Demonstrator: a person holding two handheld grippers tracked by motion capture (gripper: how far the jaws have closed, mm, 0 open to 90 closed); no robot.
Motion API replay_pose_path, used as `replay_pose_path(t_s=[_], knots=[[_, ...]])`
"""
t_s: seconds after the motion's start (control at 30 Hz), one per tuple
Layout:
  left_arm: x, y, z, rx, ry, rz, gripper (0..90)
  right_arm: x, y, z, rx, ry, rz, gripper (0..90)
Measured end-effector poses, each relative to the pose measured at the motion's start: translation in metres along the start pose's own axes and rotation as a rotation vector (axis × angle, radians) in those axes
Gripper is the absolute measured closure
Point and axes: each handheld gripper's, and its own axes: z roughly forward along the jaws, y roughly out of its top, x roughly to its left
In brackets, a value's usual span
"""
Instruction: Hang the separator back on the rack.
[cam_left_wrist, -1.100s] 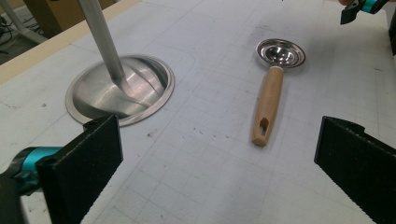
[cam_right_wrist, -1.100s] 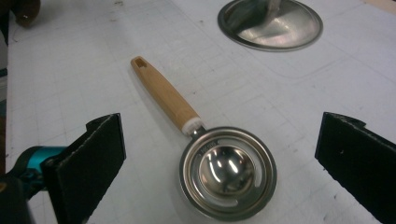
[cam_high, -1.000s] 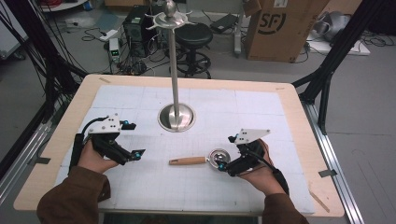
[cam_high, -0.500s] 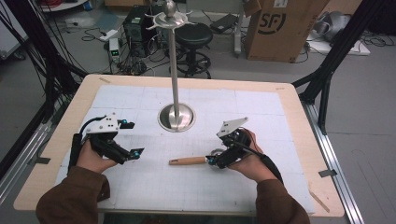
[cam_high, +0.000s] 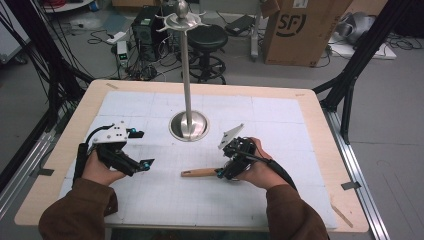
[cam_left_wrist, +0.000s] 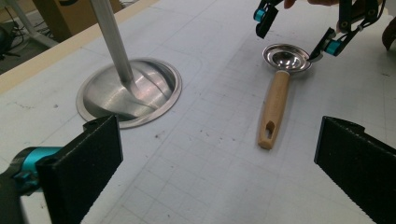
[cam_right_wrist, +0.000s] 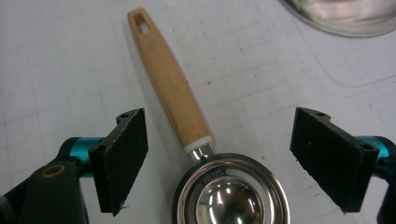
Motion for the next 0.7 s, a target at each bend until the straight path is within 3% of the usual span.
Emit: replay_pose_path(t_s=[0.23, 0.4, 0.7], knots=[[0.000, 0.000, 0.000, 0.005, 0.003, 0.001, 1.6, 0.001, 0.007, 0.010, 0.070, 0.042, -0.037, 30.2], [0.000, 0.000, 0.001, 0.010, 0.004, 0.002, 1.6, 0.004, 0.007, 0.019, 0.131, 0.053, -0.065, 32.5], [0.000, 0.000, 0.001, 0.012, 0.004, 0.000, 1.6, 0.007, 0.011, 0.027, 0.183, 0.069, -0.090, 38.8]])
